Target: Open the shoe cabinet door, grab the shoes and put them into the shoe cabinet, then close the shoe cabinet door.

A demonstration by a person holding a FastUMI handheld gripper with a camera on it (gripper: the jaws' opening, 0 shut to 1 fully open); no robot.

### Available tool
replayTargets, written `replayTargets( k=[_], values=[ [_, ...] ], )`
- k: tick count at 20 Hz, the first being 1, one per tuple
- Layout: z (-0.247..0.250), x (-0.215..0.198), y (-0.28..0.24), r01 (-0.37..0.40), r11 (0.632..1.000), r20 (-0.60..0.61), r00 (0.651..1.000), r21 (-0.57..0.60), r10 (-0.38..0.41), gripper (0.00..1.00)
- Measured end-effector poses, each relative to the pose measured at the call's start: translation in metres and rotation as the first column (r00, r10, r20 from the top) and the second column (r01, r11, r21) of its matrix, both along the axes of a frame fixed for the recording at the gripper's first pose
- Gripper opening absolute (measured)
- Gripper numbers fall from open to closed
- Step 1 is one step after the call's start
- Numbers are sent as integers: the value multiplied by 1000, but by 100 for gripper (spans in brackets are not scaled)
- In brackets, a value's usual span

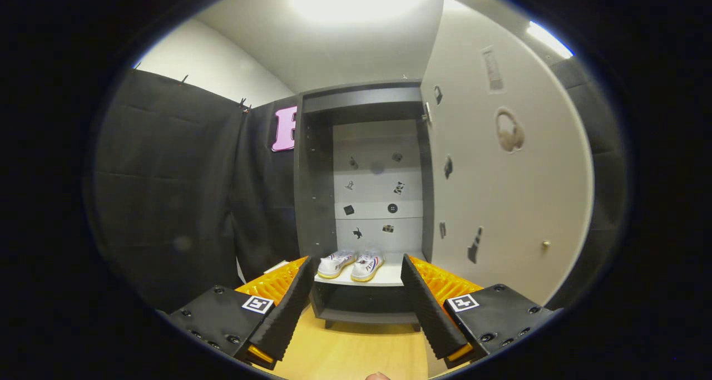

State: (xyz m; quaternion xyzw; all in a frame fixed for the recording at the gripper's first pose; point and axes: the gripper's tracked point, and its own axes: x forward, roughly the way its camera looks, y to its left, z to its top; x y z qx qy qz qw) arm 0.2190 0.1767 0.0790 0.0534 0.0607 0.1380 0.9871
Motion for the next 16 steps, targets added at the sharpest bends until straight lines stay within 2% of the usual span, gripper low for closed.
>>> replayTargets(
  k=[8, 16],
  values=[
    [13, -49, -66, -1, 1000, -3, 1000, 22, 1, 97],
    [4, -63, -155, 10, 998, -29, 1000, 58, -8, 97]
  ],
)
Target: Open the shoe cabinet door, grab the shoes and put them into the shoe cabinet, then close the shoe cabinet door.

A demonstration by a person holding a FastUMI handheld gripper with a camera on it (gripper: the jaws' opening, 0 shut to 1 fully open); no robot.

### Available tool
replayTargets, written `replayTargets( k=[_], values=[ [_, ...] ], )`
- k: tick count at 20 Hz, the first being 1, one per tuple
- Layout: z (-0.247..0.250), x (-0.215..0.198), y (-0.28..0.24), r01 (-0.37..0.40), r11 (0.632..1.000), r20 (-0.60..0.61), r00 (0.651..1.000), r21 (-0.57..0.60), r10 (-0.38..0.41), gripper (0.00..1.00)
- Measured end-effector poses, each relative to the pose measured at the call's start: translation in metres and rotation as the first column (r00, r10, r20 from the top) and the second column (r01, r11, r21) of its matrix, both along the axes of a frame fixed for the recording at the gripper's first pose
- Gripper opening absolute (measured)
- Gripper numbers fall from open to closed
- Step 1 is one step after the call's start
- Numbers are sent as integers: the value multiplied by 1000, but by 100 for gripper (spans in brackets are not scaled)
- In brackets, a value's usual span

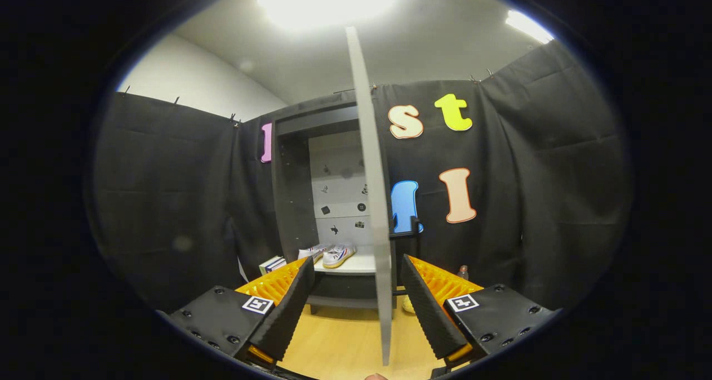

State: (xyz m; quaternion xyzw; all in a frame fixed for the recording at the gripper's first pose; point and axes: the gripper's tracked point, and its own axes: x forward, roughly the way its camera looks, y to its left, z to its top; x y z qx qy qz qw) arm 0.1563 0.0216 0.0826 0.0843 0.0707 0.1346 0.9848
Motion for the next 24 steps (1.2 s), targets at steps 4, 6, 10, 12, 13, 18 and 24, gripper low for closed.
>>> replayTargets(
  k=[4, 6, 10, 12, 13, 18, 24],
  values=[
    [-11, 18, -31, 27, 1000, -11, 1000, -11, -27, 97],
    [-17, 27, -42, 19, 1000, -21, 1000, -1, -19, 97],
    [-35, 48, -44, -50, 999, -43, 998, 22, 51, 97],
    [-39, 56, -43, -97, 995, -47, 994, 33, 98, 97],
    [-41, 59, -38, -118, 992, -48, 992, 34, 120, 97],
    [-44, 63, -17, -260, 966, -31, 965, 13, 260, 98],
    [-45, 67, -5, -365, 931, -16, 931, 22, 366, 97]
  ],
)
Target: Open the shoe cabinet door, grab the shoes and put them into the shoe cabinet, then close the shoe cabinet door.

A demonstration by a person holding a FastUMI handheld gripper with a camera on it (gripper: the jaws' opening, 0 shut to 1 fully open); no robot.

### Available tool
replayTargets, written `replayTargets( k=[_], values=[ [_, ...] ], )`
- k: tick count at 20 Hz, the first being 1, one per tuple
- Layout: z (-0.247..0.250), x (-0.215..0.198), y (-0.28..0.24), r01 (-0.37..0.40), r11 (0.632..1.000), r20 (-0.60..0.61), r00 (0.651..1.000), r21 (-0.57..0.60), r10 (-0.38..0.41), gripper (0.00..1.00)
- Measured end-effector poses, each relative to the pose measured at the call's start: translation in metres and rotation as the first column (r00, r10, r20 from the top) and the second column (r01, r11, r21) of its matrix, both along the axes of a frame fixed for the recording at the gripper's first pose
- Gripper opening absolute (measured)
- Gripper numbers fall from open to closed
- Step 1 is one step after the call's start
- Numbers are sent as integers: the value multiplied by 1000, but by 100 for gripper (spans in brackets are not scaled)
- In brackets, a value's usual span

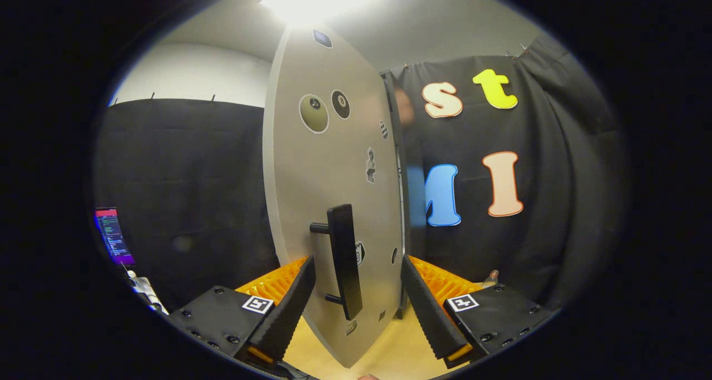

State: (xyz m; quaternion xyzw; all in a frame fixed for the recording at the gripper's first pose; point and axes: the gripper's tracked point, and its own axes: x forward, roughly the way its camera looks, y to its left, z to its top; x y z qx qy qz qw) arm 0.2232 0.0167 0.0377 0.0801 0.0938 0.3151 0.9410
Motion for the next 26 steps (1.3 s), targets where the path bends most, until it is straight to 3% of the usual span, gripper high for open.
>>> replayTargets(
  k=[11, 26],
  values=[
    [0, -5, 48, -72, 996, -25, 997, 49, 74, 97],
    [0, 8, 150, -91, 994, -45, 995, 52, 93, 97]
  ],
)
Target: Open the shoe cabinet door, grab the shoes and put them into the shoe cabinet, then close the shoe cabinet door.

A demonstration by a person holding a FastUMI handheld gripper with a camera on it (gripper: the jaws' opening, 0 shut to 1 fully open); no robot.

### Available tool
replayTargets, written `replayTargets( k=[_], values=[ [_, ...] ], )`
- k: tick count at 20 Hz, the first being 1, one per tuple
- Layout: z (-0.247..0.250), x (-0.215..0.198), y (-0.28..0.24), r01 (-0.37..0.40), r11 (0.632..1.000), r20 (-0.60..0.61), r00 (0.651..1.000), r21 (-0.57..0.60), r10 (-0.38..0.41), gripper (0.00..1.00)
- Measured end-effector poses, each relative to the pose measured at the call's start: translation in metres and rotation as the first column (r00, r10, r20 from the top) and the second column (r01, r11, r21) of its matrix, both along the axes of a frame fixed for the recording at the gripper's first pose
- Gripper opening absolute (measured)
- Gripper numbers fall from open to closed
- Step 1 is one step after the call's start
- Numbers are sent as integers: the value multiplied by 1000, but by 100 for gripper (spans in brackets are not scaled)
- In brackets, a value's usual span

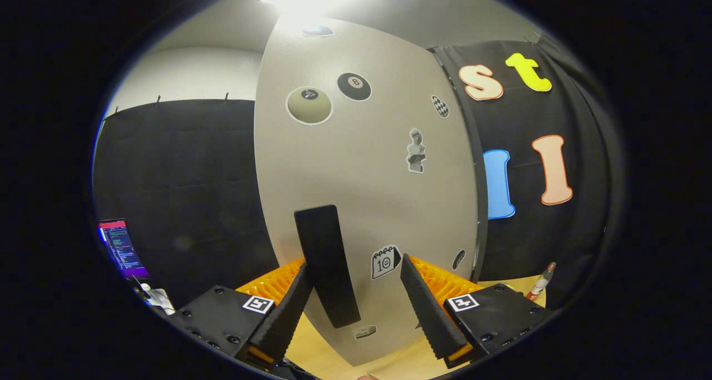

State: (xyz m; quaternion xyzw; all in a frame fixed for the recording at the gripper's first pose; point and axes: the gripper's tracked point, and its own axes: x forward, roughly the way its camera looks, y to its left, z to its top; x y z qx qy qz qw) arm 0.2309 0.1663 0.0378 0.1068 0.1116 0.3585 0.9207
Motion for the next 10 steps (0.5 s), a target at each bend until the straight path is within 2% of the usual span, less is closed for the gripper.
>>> replayTargets(
  k=[6, 10],
  values=[
    [-2, 15, 38, -6, 1000, -21, 1000, 19, 6, 97],
    [-9, 28, 71, -7, 1000, -23, 1000, -9, 7, 97]
  ],
)
